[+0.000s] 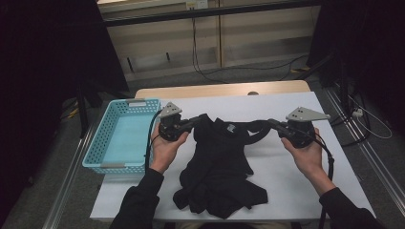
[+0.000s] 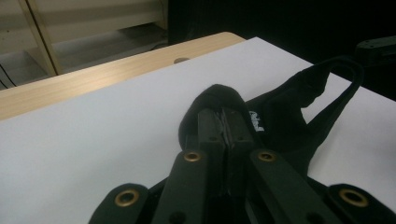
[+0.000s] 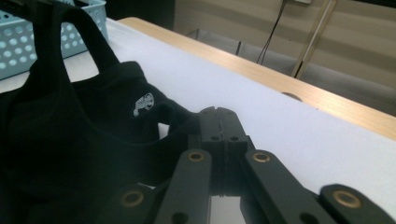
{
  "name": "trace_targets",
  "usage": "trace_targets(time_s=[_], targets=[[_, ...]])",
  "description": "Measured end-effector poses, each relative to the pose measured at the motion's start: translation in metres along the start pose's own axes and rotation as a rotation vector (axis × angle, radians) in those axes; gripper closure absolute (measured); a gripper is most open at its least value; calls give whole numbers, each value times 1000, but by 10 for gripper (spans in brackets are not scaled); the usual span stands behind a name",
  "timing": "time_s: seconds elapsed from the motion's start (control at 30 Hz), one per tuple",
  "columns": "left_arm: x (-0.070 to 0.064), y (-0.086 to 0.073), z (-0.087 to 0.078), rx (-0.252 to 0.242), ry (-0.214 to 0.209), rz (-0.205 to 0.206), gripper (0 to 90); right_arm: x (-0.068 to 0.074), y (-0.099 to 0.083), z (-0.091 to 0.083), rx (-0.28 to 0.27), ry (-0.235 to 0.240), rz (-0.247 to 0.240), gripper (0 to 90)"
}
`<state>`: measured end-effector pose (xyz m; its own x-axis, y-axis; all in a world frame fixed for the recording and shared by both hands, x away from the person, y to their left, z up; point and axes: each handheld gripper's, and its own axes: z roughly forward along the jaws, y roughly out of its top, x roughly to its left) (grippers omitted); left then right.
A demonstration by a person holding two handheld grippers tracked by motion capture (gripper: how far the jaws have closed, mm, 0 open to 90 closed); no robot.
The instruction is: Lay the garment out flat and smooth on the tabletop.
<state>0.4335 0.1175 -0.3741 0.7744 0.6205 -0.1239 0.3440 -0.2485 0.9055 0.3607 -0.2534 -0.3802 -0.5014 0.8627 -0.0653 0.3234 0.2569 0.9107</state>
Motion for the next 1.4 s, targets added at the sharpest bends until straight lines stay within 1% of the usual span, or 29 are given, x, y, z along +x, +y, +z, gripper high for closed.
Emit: trace_targets(time_s=[0.07,0.13,0.23,0.3,0.37,0.43,0.47,0.5,0.57,0.67,0.73,0.83,0.9,0.93,0.97,1.03,1.07,1.1,1.17,1.23,1.27,1.33,1.4], targets=[[-5,-5,-5,16,-4,13,884,5,-7,-1,19,26,0,900],[-12,-12,-13,31,-5,36,884,13,-16,-4,38,59,-5,900],[-22,-24,-25,51,-35,63,884,27,-27,-10,63,112,-16,900],[-28,-34,-32,58,-61,66,884,38,-33,-14,78,138,-37,900],[-34,-45,-35,87,-70,89,884,47,-39,-19,99,167,-48,900],[-39,-56,-37,117,-85,97,884,56,-46,-21,124,192,-62,900],[-42,-61,-38,133,-96,94,884,59,-50,-22,137,204,-68,900],[-44,-66,-40,144,-105,101,883,62,-54,-22,151,215,-70,900],[-47,-73,-43,162,-119,99,883,68,-62,-23,184,235,-81,900],[-49,-82,-45,180,-132,87,881,75,-72,-21,242,244,-114,900],[-49,-87,-43,198,-131,89,879,75,-75,-19,265,246,-121,900],[-50,-89,-39,208,-136,86,876,72,-78,-15,271,257,-116,890],[-50,-89,-38,212,-138,91,874,69,-75,-16,233,246,-115,826],[-50,-89,-37,214,-138,89,873,67,-73,-18,203,250,-104,797],[-50,-90,-37,215,-138,87,873,65,-70,-19,176,234,-93,771],[-49,-90,-37,219,-137,92,868,59,-64,-21,142,200,-86,772],[-49,-90,-37,220,-137,90,868,55,-63,-20,135,185,-82,768],[-49,-90,-37,220,-139,90,866,51,-62,-17,136,172,-78,774],[-50,-90,-37,224,-137,97,865,43,-61,-10,150,121,-73,790],[-49,-91,-37,222,-140,95,861,33,-60,-1,169,96,-55,812],[-49,-91,-37,222,-140,93,860,29,-61,4,179,98,-44,815],[-49,-91,-37,223,-139,93,858,22,-63,11,193,140,-3,803],[-49,-91,-37,227,-139,98,853,24,-65,16,212,161,-7,774]])
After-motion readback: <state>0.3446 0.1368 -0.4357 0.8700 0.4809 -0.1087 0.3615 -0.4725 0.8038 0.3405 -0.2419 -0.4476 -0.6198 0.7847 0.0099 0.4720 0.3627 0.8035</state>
